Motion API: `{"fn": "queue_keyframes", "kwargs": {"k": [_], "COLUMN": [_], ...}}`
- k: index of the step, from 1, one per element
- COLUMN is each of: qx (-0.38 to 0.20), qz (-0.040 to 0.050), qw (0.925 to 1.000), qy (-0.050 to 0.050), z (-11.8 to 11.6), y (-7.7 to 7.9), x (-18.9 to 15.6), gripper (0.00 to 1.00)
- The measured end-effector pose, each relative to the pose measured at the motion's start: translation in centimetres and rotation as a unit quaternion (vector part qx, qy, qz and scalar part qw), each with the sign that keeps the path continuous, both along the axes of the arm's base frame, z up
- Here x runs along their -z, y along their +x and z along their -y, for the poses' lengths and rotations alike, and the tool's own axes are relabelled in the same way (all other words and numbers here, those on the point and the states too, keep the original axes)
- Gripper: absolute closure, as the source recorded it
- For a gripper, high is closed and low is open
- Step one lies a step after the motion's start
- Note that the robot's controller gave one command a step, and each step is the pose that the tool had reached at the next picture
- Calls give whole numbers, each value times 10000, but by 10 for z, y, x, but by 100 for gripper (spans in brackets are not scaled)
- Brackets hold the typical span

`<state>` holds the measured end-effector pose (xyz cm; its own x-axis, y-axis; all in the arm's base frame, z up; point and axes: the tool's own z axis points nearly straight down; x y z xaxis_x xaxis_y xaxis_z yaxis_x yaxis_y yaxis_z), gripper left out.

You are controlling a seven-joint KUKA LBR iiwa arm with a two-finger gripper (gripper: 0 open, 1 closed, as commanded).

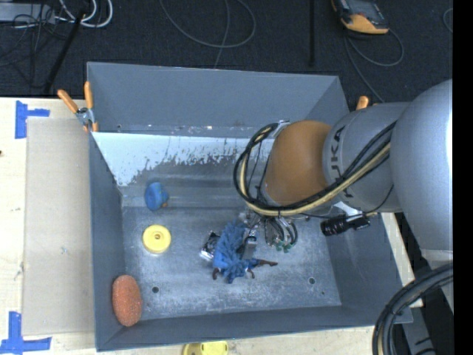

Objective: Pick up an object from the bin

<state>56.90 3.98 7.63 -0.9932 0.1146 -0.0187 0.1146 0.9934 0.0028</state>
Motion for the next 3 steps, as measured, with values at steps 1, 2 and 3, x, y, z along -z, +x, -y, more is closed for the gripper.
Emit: {"fn": "queue_keyframes", "kwargs": {"k": [1, 2, 3], "qx": [0, -265, 42], "qz": [0, 16, -88], "qw": [10000, 9996, 10000], "qy": [0, 4, -3], "z": [0, 3, 7], "y": [0, -1, 15], "x": [0, 0, -125], "gripper": [100, 100, 100]}}
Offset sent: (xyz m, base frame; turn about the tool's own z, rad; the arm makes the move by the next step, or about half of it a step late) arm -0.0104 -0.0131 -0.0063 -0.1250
